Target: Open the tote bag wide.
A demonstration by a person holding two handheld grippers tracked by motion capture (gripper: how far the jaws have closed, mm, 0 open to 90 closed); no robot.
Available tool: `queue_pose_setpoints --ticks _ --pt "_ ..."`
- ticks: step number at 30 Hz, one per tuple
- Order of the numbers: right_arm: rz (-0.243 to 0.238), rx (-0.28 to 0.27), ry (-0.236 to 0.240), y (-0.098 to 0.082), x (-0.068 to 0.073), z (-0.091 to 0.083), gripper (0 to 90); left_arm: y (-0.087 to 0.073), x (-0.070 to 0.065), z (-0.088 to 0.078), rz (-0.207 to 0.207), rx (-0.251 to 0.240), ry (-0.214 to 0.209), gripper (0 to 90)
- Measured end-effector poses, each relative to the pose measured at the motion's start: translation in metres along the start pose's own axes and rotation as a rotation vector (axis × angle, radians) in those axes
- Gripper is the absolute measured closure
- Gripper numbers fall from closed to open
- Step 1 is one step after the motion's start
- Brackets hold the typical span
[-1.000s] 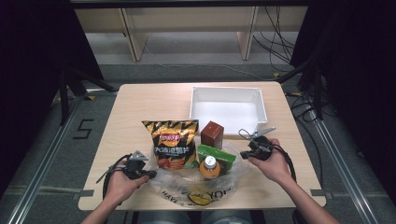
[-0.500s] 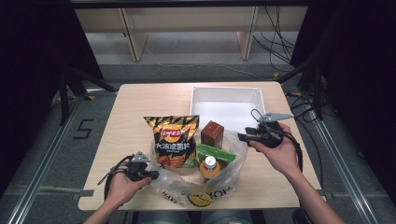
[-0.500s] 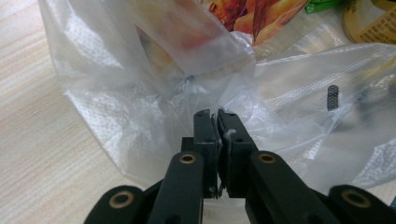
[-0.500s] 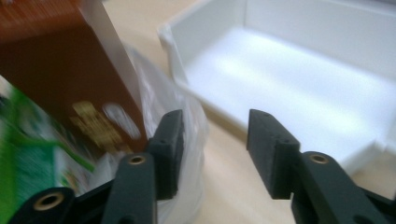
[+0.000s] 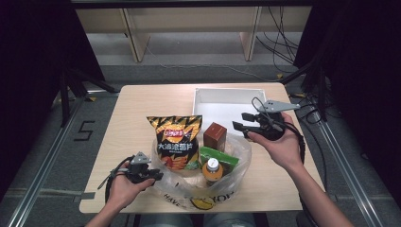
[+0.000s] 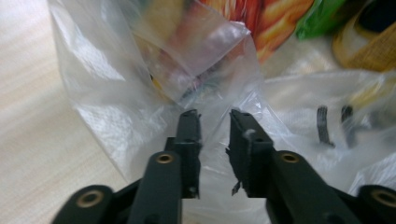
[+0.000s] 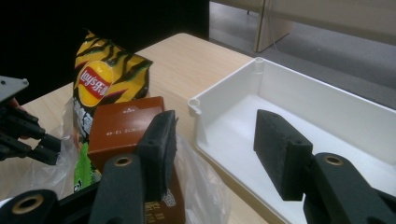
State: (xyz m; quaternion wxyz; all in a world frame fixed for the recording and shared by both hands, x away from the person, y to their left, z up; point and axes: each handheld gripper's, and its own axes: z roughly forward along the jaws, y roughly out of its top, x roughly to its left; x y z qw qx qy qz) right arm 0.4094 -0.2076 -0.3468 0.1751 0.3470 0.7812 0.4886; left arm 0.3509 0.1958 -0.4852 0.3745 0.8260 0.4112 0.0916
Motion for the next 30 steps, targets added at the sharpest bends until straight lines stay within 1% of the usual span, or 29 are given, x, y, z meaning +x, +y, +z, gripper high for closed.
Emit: queue_pose_setpoints --ticks 1,2,3,4,5,6,7,8,9,10,11,13,14,15,16,17,18,19,20,22,23,24,26,27,29,30 --pt "0.006 0.008 0.009 0.000 0.001 0.001 49.4 0.000 -0.001 -0.001 -0.010 -0.022 0.001 65.8" --pt "-0.006 0.003 0.010 0.000 0.000 0.003 49.4 0.001 -0.001 -0.003 -0.015 -0.048 0.008 63.9" --pt "-0.005 -0.003 0.008 -0.001 0.002 0.004 49.4 0.002 -0.002 -0.005 -0.029 -0.068 0.009 61.0" --pt "-0.010 -0.010 0.007 -0.001 0.002 0.005 49.4 0.002 -0.003 -0.006 -0.032 -0.078 0.011 58.3" --pt "-0.010 0.002 0.018 0.000 0.002 0.005 49.4 0.003 -0.003 -0.008 -0.023 -0.094 0.009 56.0" --pt "0.003 0.012 0.023 0.000 0.003 0.005 49.4 0.003 -0.004 -0.010 -0.028 -0.103 0.014 53.3" --pt "0.000 0.002 0.016 0.000 0.003 0.006 49.3 0.003 -0.004 -0.010 -0.026 -0.118 0.017 50.5" --pt "-0.001 -0.002 0.023 0.001 0.003 0.007 49.2 0.003 -0.004 -0.012 -0.013 -0.123 0.018 47.6" --pt "-0.018 0.000 0.027 0.001 0.002 0.007 49.2 0.003 -0.004 -0.012 -0.018 -0.131 0.017 45.4" --pt "-0.013 -0.002 0.027 0.002 0.003 0.008 49.1 0.003 -0.004 -0.013 -0.021 -0.146 0.023 43.8" --pt "0.004 0.014 0.019 0.002 0.005 0.006 49.0 0.003 -0.006 -0.013 -0.040 -0.158 0.017 42.0" --pt "-0.014 0.010 0.025 0.003 0.005 0.008 48.9 0.003 -0.007 -0.014 -0.044 -0.172 0.022 39.9" --pt "-0.024 0.007 0.023 0.003 0.005 0.008 48.9 0.004 -0.007 -0.015 -0.035 -0.185 0.023 39.3" --pt "-0.002 0.017 0.030 0.003 0.007 0.009 48.9 0.005 -0.006 -0.017 -0.021 -0.186 0.026 38.8" --pt "-0.010 0.011 0.032 0.004 0.007 0.010 48.8 0.006 -0.007 -0.018 -0.035 -0.208 0.026 38.4" --pt "-0.018 0.009 0.043 0.004 0.007 0.012 48.7 0.006 -0.008 -0.019 -0.038 -0.221 0.028 37.9" --pt "-0.014 0.010 0.034 0.004 0.008 0.013 48.5 0.007 -0.008 -0.020 -0.031 -0.226 0.034 37.0" --pt "-0.014 0.023 0.042 0.004 0.008 0.013 48.4 0.008 -0.009 -0.021 -0.032 -0.236 0.034 36.5" --pt "-0.030 0.014 0.036 0.005 0.008 0.014 48.3 0.008 -0.009 -0.022 -0.032 -0.243 0.042 35.9" --pt "-0.025 0.009 0.045 0.006 0.008 0.016 48.1 0.009 -0.010 -0.023 -0.036 -0.251 0.042 34.0" --pt "-0.011 0.008 0.043 0.007 0.010 0.017 47.9 0.010 -0.011 -0.022 -0.040 -0.256 0.037 33.4" --pt "-0.011 0.013 0.049 0.009 0.010 0.018 47.8 0.010 -0.011 -0.022 -0.044 -0.258 0.037 32.9" --pt "-0.021 -0.001 0.058 0.012 0.010 0.022 47.4 0.011 -0.013 -0.023 -0.045 -0.262 0.037 31.9" --pt "-0.019 0.009 0.059 0.014 0.010 0.022 47.3 0.012 -0.013 -0.023 -0.033 -0.266 0.039 31.8" --pt "-0.011 0.015 0.064 0.017 0.012 0.024 46.8 0.013 -0.015 -0.024 -0.038 -0.272 0.040 31.7" --pt "-0.022 0.002 0.075 0.018 0.011 0.027 46.8 0.014 -0.015 -0.024 -0.033 -0.273 0.038 32.0"
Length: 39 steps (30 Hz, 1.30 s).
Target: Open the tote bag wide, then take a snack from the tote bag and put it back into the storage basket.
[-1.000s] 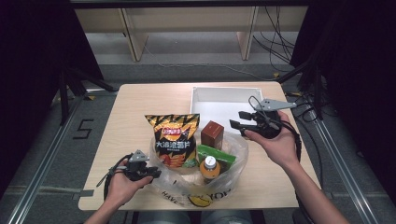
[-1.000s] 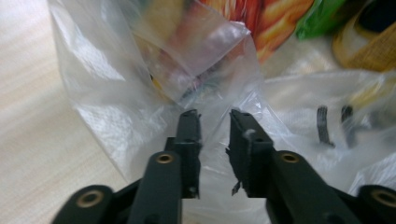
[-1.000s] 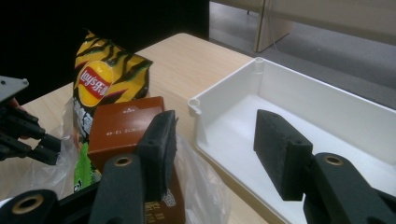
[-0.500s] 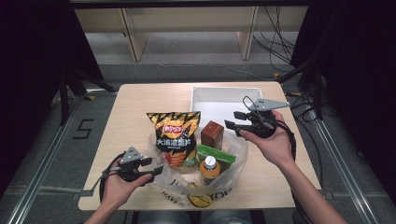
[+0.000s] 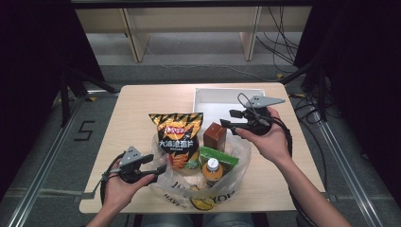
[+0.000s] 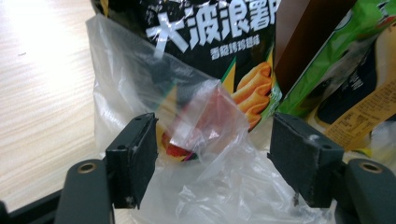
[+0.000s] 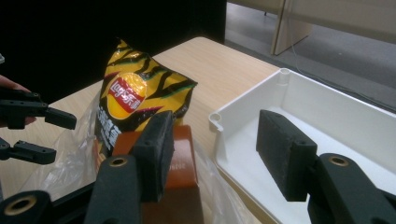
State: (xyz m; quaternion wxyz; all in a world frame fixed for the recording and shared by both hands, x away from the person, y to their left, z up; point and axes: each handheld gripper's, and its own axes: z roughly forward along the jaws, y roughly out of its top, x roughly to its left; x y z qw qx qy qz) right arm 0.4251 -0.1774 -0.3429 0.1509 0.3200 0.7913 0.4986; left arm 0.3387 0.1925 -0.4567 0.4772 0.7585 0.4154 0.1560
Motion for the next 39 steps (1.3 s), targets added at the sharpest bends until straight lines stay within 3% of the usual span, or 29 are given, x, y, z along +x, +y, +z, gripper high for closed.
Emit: queue_pose_setpoints --ticks 10,12,13,16,18,26,28,35,39 --pt "0.026 0.017 0.018 0.009 -0.001 0.019 46.6 -0.002 0.000 0.003 -0.001 0.005 0.005 32.5" --pt "0.001 0.012 0.023 0.010 -0.003 0.022 46.6 -0.002 0.000 0.003 -0.009 0.004 0.011 32.7" --pt "0.024 0.015 0.024 0.011 -0.002 0.023 46.7 -0.003 0.000 0.003 -0.009 0.002 0.011 32.7" --pt "0.002 0.020 0.038 0.011 -0.002 0.027 47.0 -0.003 0.001 0.003 -0.010 -0.004 0.008 32.8" --pt "0.021 0.047 0.033 0.012 0.000 0.028 47.6 -0.003 0.001 0.003 -0.010 -0.005 0.008 32.9" --pt "0.007 0.056 0.049 0.020 -0.002 0.036 49.4 -0.003 0.000 0.003 -0.011 -0.013 0.011 32.9" --pt "0.023 0.048 0.061 0.021 -0.002 0.040 49.9 -0.003 0.000 0.003 -0.011 -0.009 0.013 32.9" --pt "0.004 0.066 0.104 0.028 -0.002 0.054 50.7 -0.003 0.000 0.004 -0.001 -0.007 0.012 33.8" --pt "0.028 0.101 0.113 0.029 -0.002 0.060 49.7 -0.005 0.001 0.005 0.004 -0.003 0.007 33.7"
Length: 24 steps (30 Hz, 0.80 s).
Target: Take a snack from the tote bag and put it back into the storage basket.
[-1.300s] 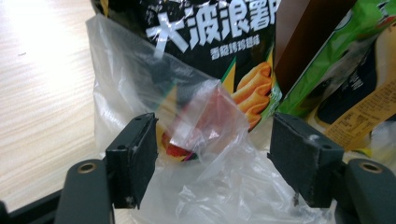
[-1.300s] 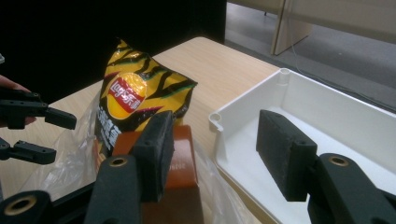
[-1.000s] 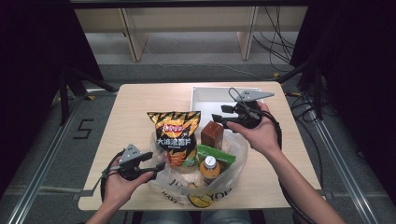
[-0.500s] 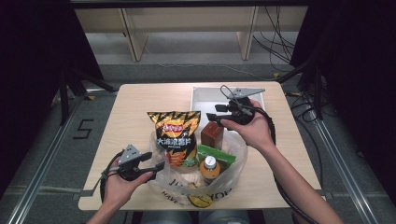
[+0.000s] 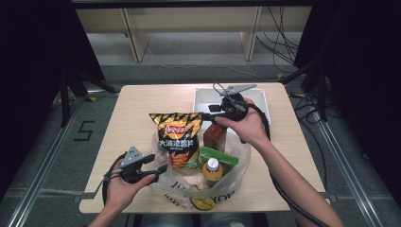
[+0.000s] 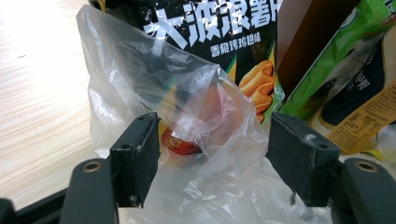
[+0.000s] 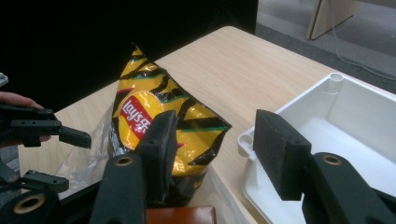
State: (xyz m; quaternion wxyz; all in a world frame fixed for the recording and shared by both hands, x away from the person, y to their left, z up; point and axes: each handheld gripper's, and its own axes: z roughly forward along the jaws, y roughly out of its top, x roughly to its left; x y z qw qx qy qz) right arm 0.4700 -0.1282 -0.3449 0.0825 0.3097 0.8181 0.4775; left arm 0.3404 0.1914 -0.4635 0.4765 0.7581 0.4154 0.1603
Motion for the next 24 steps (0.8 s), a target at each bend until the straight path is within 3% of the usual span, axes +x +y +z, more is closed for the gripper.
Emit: queue_pose_setpoints --ticks 2,6,9,12,14,17,21,23,24 --pt "-0.001 -0.016 0.005 0.000 -0.001 0.006 49.5 -0.001 0.000 0.000 0.000 0.003 0.000 33.7" --pt "0.015 0.018 0.017 0.003 -0.002 0.012 48.4 -0.001 0.000 0.000 0.002 0.004 0.000 33.6" --pt "-0.004 0.037 0.016 0.004 -0.005 0.017 48.1 -0.001 0.000 0.001 -0.005 0.001 0.000 33.6" --pt "0.016 0.063 0.028 0.005 -0.006 0.022 48.0 -0.001 0.000 0.001 -0.001 0.002 0.000 33.7" --pt "0.024 0.050 0.028 0.004 -0.006 0.026 48.0 -0.001 0.000 0.001 -0.001 0.003 0.000 33.6" --pt "0.005 0.080 0.045 0.005 -0.008 0.029 48.2 -0.001 0.000 0.001 -0.001 0.001 0.001 33.6" --pt "0.005 0.104 0.051 0.005 -0.008 0.034 49.2 -0.001 0.002 0.001 0.016 0.003 -0.007 33.6" --pt "0.019 0.110 0.078 0.007 -0.006 0.037 50.5 -0.001 0.002 0.001 0.010 0.005 -0.005 33.6" --pt "-0.006 0.110 0.076 0.007 -0.007 0.038 51.1 -0.001 0.001 0.001 0.000 0.005 -0.004 33.6"
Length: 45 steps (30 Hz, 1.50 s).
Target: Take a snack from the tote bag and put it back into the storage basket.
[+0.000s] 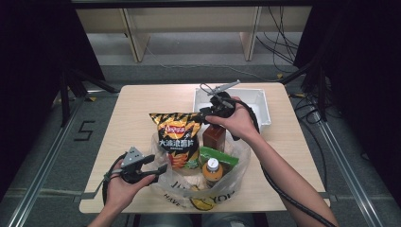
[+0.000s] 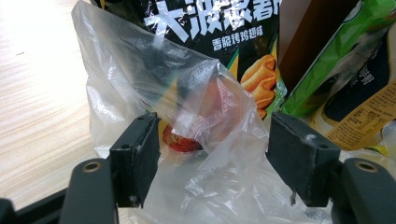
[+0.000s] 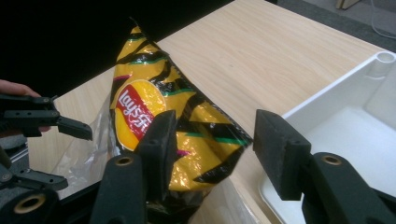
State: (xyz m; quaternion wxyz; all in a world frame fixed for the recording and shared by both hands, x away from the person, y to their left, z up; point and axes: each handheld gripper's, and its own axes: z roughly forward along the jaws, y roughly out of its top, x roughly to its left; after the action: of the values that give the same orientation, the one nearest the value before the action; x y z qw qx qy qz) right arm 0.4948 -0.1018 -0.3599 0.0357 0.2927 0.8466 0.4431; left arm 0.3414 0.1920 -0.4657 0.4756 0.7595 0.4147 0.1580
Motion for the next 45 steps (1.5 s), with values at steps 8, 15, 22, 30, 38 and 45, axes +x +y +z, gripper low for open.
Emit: queue_pose_setpoints --ticks 8,15,22,30,38,45 --pt "-0.030 0.019 0.011 0.004 0.005 0.004 59.0 0.000 0.001 0.000 0.011 0.005 0.005 33.3" --pt "-0.060 0.036 0.020 0.005 0.008 0.003 71.8 -0.001 0.001 0.001 0.001 0.007 0.007 33.4" --pt "-0.141 0.066 0.020 0.006 0.010 0.001 83.8 -0.002 0.002 0.001 0.004 0.009 -0.007 34.7" --pt "-0.224 0.069 0.027 0.007 0.015 0.000 89.2 -0.002 0.002 0.001 0.007 0.015 -0.010 35.3" --pt "-0.251 0.036 0.047 0.010 0.021 -0.003 89.9 -0.002 0.002 0.002 0.025 0.015 -0.007 35.5" --pt "-0.250 -0.001 0.109 0.011 0.029 -0.008 90.0 -0.003 0.002 0.002 0.025 0.011 -0.008 36.4"
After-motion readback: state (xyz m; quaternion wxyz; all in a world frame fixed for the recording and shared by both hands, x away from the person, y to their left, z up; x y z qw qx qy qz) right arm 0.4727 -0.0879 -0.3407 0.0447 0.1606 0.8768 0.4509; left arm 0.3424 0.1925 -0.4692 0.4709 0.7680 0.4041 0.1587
